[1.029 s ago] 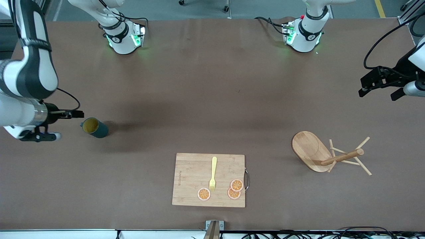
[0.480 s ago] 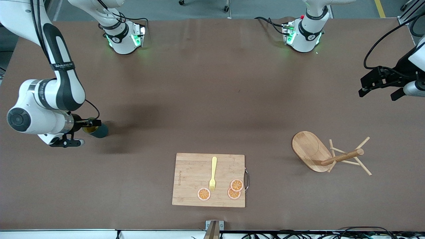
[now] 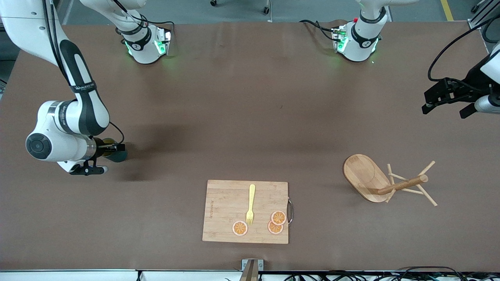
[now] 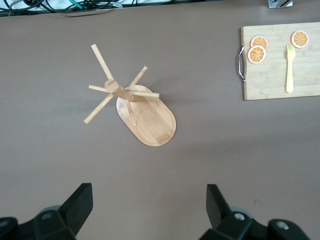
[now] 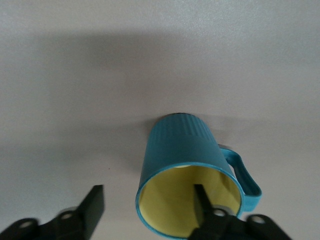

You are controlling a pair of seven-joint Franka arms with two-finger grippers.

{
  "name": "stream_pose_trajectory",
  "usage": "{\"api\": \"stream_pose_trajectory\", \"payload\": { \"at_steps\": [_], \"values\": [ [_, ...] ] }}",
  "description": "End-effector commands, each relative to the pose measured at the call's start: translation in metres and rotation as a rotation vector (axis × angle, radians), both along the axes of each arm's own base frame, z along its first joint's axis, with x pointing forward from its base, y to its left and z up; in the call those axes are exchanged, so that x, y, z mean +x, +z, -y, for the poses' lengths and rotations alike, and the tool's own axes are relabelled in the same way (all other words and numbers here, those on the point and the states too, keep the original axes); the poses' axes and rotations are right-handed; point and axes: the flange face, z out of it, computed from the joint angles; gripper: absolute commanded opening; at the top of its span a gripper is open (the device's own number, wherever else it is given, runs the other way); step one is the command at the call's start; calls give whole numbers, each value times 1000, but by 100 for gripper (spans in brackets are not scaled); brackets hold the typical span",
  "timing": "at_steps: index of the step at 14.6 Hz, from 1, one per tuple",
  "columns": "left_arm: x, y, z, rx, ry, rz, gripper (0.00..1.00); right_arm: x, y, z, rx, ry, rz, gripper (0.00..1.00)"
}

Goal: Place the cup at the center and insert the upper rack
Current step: 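Close the right gripper on the teal mug's rim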

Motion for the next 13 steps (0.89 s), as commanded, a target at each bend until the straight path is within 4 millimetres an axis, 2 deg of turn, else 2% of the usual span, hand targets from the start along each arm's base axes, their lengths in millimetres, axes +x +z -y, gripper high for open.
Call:
{"api": "stream_pose_trajectory", "payload": {
  "at_steps": [1, 2, 3, 5, 9, 13],
  "values": [
    [-3, 4, -2, 10, -12, 6, 100, 0, 0, 0, -5, -14, 11, 60],
    [-3, 4, -2, 10, -12, 6, 100, 0, 0, 0, -4, -15, 11, 52],
    [-3, 4, -3, 10, -11, 6, 100, 0, 0, 0, -4, -15, 11, 36],
    [-3, 4, -3, 10, -11, 6, 100, -1, -10, 4, -2, -23, -7, 18],
    [-3, 4, -3, 10, -11, 6, 100, -1, -13, 3, -1, -20, -10, 4],
    [-3, 4, -3, 10, -11, 6, 100, 2, -1, -23, 4, 36, -15, 1]
  ]
}}
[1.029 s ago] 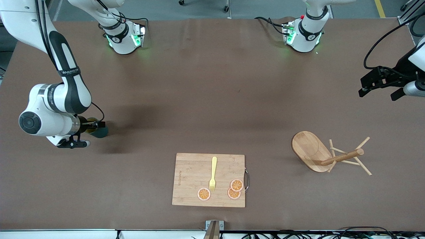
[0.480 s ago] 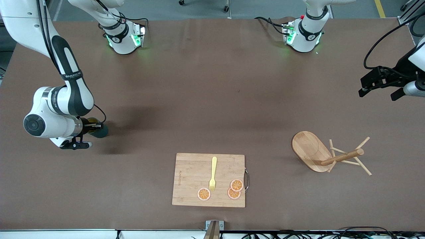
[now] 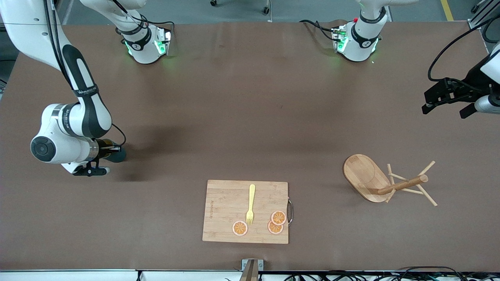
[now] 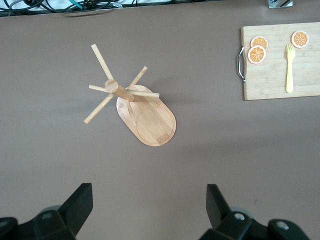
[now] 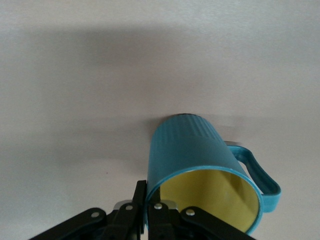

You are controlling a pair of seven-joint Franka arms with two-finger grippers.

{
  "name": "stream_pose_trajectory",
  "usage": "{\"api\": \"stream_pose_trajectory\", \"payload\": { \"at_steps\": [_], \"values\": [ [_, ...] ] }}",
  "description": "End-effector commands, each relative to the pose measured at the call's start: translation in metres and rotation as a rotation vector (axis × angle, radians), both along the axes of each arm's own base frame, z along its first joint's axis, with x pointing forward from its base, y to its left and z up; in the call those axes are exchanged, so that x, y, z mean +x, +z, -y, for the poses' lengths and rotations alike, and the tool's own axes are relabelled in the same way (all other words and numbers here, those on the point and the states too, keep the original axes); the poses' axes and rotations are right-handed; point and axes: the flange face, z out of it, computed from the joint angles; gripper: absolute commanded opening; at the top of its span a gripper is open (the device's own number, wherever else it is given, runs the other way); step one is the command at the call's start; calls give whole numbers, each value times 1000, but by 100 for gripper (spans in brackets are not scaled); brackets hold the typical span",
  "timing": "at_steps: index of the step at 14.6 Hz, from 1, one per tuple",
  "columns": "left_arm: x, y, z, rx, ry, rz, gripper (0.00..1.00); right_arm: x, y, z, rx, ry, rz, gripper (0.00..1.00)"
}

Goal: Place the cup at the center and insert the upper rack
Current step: 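Close the right gripper on the teal mug's rim, then carry the mug with the right gripper to the table center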

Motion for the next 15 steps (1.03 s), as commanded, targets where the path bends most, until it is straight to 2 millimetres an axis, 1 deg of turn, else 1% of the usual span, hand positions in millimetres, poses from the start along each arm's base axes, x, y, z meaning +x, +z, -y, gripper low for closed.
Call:
{"api": "stream_pose_trajectory", "payload": {
  "at_steps": [1, 2, 3, 4, 5, 6, 7, 8, 10, 12, 14, 15],
  "values": [
    [-3, 4, -3, 10, -11, 6, 100, 7, 23, -32, 2, 49, -5, 0],
    [-3, 4, -2, 10, -13, 6, 100, 13, 37, -45, 1, 67, -11, 0],
    [-3, 4, -3, 10, -11, 6, 100, 17, 47, -57, 1, 79, -20, 0],
    [-3, 4, -3, 10, -11, 6, 100, 18, 54, -76, 6, 99, -26, 0],
    [-3, 4, -2, 10, -13, 6, 100, 17, 59, -104, 34, 121, -29, 0],
    [-3, 4, -3, 10, -11, 6, 100, 15, 61, -128, 57, 138, -27, 1],
    [-3, 4, -3, 10, -11, 6, 100, 13, 60, -144, 76, 126, -27, 1],
    [-3, 4, -3, 10, -11, 6, 100, 10, 62, -168, 84, 109, -25, 1],
    [-3, 4, -3, 10, -11, 6, 100, 5, 75, -220, 54, 75, -5, 1],
    [-3, 4, -3, 10, -11, 6, 100, -9, 82, -272, 31, 42, 12, 1],
    [-3, 4, -3, 10, -11, 6, 100, -26, 95, -333, 17, 17, 40, 1],
    [-3, 4, -3, 10, -11, 6, 100, -39, 93, -370, 7, -14, 40, 1]
  ]
}}
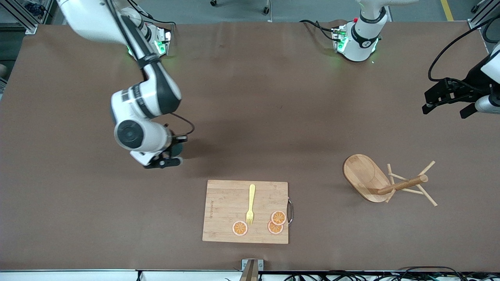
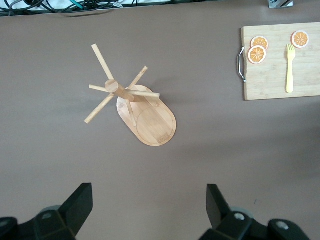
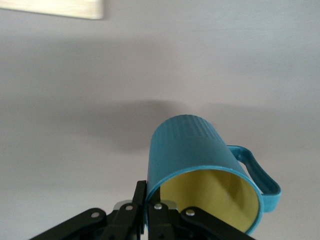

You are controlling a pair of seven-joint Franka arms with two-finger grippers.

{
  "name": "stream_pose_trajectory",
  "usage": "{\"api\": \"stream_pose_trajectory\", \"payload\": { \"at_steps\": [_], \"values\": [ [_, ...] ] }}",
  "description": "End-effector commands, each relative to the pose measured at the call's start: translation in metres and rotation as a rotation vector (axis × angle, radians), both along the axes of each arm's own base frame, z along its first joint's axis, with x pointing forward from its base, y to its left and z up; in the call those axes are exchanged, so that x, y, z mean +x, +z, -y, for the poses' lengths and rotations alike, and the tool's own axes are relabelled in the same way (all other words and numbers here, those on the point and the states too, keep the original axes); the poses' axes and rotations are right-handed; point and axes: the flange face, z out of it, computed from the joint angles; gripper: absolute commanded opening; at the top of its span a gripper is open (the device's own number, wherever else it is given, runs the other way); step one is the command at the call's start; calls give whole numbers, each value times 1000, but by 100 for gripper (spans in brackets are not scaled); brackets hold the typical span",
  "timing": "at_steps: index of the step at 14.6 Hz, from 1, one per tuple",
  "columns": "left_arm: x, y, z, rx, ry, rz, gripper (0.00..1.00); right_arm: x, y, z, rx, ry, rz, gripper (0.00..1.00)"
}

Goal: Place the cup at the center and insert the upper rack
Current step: 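Carry the mug with the right gripper to the table center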

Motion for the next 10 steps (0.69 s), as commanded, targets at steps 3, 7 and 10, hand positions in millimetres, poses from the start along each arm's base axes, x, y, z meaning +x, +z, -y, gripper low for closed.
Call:
{"api": "stream_pose_trajectory", "payload": {
  "at_steps": [3, 7, 10],
  "values": [
    [-3, 4, -2, 10, -12, 6, 100, -45, -4, -143, -37, -120, 25, 1],
    [-3, 4, -2, 8, -11, 6, 100, -81, -21, -243, -17, -218, 100, 1],
    [-3, 4, -2, 8, -11, 6, 100, -107, -26, -280, 48, -231, 115, 1]
  ]
}}
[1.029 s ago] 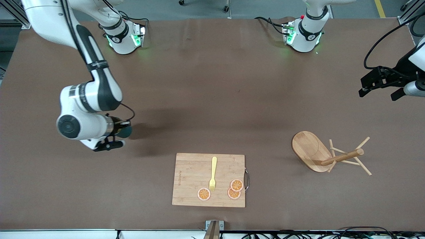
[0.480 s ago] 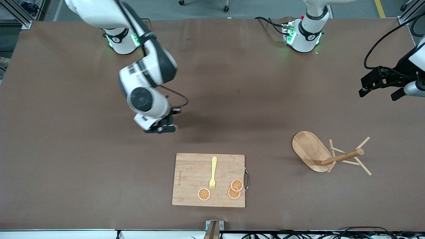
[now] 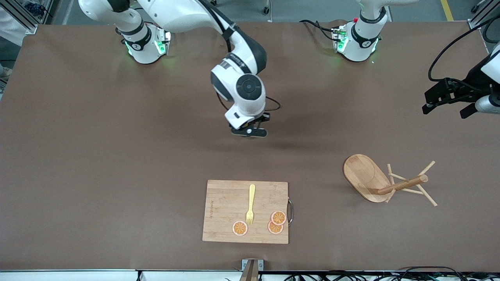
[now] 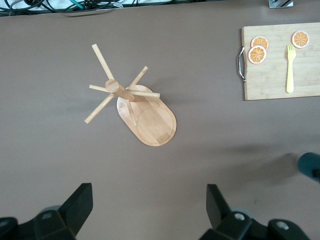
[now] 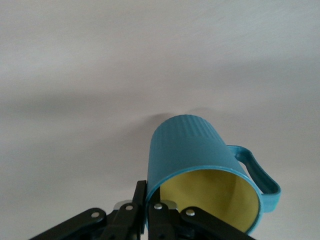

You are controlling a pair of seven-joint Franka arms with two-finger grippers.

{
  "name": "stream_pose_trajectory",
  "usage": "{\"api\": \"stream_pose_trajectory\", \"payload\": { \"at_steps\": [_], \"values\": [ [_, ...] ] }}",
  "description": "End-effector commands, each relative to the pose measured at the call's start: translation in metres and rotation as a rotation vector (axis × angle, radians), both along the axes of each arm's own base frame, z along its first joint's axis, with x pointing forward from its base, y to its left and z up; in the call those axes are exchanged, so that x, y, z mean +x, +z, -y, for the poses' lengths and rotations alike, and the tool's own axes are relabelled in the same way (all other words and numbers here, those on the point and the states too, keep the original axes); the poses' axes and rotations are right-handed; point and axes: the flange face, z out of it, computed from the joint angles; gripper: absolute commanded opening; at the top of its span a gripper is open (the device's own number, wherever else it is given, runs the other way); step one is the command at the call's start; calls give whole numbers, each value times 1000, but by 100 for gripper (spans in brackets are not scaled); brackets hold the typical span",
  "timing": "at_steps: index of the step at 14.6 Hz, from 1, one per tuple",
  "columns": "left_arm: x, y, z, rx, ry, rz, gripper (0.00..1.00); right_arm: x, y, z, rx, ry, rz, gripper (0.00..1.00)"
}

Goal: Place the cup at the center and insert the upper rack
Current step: 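Carry the mug with the right gripper to the table center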

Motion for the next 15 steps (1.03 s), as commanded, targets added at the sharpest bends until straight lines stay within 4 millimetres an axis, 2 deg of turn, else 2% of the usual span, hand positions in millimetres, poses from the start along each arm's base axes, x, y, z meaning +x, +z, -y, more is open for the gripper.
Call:
{"api": "stream_pose_trajectory", "payload": {
  "at_steps": [1, 3, 10, 11, 12, 13, 14, 15],
  "values": [
    [-3, 4, -2, 9, -11, 6, 100, -12, 1, -28, 65, -23, 14, 1],
    [-3, 4, -2, 8, -11, 6, 100, -25, -10, -46, 84, -2, 34, 0],
    [-3, 4, -2, 8, -10, 6, 100, -31, -40, -62, 73, 12, 29, 1],
    [-3, 4, -2, 8, -10, 6, 100, -32, -39, -63, 74, 11, 30, 9],
    [-3, 4, -2, 8, -10, 6, 100, -34, -37, -66, 73, -6, 30, 44],
    [-3, 4, -2, 8, -10, 6, 100, -33, -30, -69, 77, -33, 34, 85],
    [-2, 3, -2, 8, -10, 4, 100, -31, -20, -71, 88, -47, 39, 100],
    [-2, 3, -2, 8, -10, 4, 100, -28, -14, -70, 92, -58, 40, 100]
  ]
}}
